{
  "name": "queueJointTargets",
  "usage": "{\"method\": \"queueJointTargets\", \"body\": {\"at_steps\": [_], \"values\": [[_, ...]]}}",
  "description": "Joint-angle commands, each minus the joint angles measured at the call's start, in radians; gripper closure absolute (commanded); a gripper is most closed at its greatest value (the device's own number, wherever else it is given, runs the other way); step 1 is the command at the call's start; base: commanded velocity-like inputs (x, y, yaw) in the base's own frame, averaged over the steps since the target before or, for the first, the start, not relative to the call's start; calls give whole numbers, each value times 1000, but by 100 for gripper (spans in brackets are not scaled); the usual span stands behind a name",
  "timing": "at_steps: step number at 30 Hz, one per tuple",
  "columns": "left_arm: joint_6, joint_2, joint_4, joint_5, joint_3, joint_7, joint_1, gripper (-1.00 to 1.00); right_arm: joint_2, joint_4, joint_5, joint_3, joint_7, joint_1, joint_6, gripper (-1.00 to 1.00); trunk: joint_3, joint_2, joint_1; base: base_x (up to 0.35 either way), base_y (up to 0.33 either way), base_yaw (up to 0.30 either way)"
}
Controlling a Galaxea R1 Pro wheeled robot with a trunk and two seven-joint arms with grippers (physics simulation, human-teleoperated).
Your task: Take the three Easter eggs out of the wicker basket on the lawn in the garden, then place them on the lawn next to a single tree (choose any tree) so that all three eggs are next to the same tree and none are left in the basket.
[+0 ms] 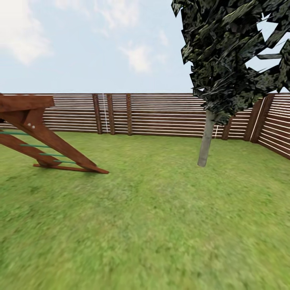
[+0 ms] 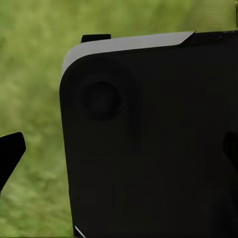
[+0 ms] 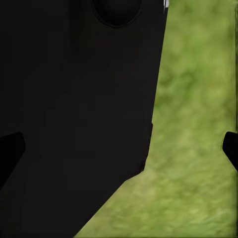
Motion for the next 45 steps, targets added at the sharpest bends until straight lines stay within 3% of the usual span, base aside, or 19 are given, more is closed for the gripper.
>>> {"method": "queueJointTargets", "body": {"at_steps": [1, 45], "values": [[1, 0, -3, -4, 0, 0, 1, -100, 0, 1, 8, -1, -1, -1, 1, -100, -1, 0, 1, 313, -116, 0], [1, 0, -3, -4, 0, 0, 1, -100, 0, 1, 8, 0, -1, -1, 1, -100, -1, 0, 1, 313, -119, 0]]}}
